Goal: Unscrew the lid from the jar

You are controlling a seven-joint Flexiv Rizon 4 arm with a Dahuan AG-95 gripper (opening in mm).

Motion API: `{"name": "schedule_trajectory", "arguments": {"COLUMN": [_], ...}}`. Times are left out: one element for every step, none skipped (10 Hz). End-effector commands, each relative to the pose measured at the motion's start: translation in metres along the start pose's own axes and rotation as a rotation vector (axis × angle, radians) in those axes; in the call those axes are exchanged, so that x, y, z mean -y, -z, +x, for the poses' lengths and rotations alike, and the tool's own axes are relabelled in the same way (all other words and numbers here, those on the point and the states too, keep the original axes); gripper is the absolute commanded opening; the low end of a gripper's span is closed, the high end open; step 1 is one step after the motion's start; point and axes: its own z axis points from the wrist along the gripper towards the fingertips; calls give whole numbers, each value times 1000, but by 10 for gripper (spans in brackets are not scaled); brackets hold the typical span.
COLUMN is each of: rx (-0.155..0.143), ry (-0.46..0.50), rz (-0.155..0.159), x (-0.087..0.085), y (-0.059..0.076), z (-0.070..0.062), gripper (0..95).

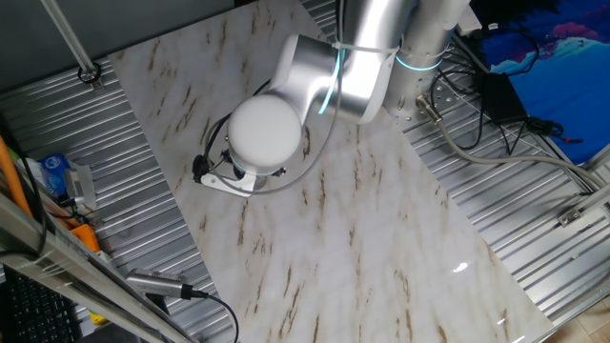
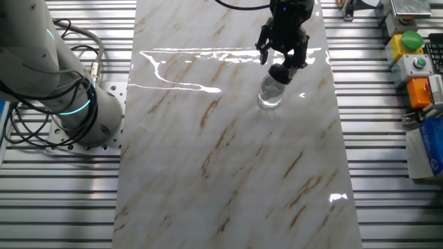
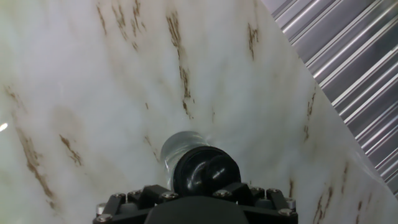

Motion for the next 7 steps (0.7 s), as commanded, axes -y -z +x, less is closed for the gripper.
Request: {"name": "schedule_trajectory", "arguments": {"rx": [5, 12, 24, 41, 44, 52, 59], "ry": [5, 11, 18, 31, 35, 41, 46], "rz": [6, 12, 11, 4, 1, -6, -12], "x": [0, 0, 1, 4, 5, 5, 6], "y": [0, 0, 0, 2, 3, 5, 7], "z": [-1, -1, 1, 4, 6, 8, 10], "gripper": [760, 760, 760, 760, 950, 950, 950]}}
